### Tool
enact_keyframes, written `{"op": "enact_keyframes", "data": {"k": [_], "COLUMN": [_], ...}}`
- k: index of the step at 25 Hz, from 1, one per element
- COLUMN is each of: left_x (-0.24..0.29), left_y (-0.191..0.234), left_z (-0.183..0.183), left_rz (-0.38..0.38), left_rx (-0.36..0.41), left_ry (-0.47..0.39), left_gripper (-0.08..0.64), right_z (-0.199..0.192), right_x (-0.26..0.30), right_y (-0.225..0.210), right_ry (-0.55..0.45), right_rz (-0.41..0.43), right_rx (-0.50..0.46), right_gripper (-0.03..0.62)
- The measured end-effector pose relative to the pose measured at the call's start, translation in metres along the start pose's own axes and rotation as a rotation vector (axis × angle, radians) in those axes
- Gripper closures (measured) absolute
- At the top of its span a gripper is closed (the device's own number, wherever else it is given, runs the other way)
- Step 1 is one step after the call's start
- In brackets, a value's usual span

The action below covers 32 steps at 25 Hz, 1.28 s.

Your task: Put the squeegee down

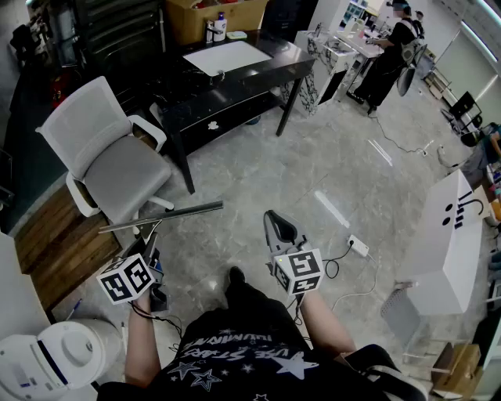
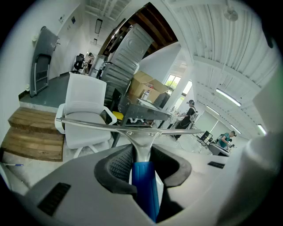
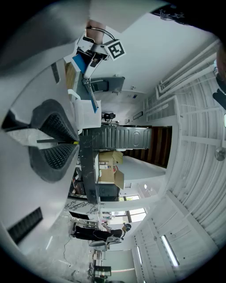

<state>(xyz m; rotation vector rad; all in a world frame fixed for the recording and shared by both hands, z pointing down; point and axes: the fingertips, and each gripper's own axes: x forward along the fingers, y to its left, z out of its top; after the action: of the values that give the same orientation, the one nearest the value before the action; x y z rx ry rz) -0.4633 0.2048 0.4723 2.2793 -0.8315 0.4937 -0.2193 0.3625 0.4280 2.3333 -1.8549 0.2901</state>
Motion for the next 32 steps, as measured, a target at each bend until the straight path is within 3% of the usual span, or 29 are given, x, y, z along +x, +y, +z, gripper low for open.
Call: {"op": "enact_keyframes", "data": {"k": [10, 19, 25, 32], "left_x": [-0.053, -0.056, -0.028, 0.051], "left_y": [0.003, 0.003, -0.005, -0.017], "left_z": [-0.031, -0.043, -0.031, 0.002], "left_rz": [-0.008, -0.017, -0.001, 0.056], "left_rx": [0.020, 0.004, -0.008, -0.017], "left_ry": [-0.003, 0.002, 0.003, 0.002], "left_gripper": [0.419, 0.419, 0.419, 0.419], "right_z": [-0.006, -0.017, -0.018, -0.022], "right_x": [-0.046, -0.054, -0.024, 0.062], "right_y": [0.041, 0.031, -0.002, -0.066], "right_ry": [-0.010, 0.012, 0.011, 0.013], "right_rz": [0.018, -0.027, -0.026, 0.027], "right_rx": [0.002, 0.019, 0.048, 0.074], "right_gripper": [0.538, 0.538, 0.537, 0.537]}}
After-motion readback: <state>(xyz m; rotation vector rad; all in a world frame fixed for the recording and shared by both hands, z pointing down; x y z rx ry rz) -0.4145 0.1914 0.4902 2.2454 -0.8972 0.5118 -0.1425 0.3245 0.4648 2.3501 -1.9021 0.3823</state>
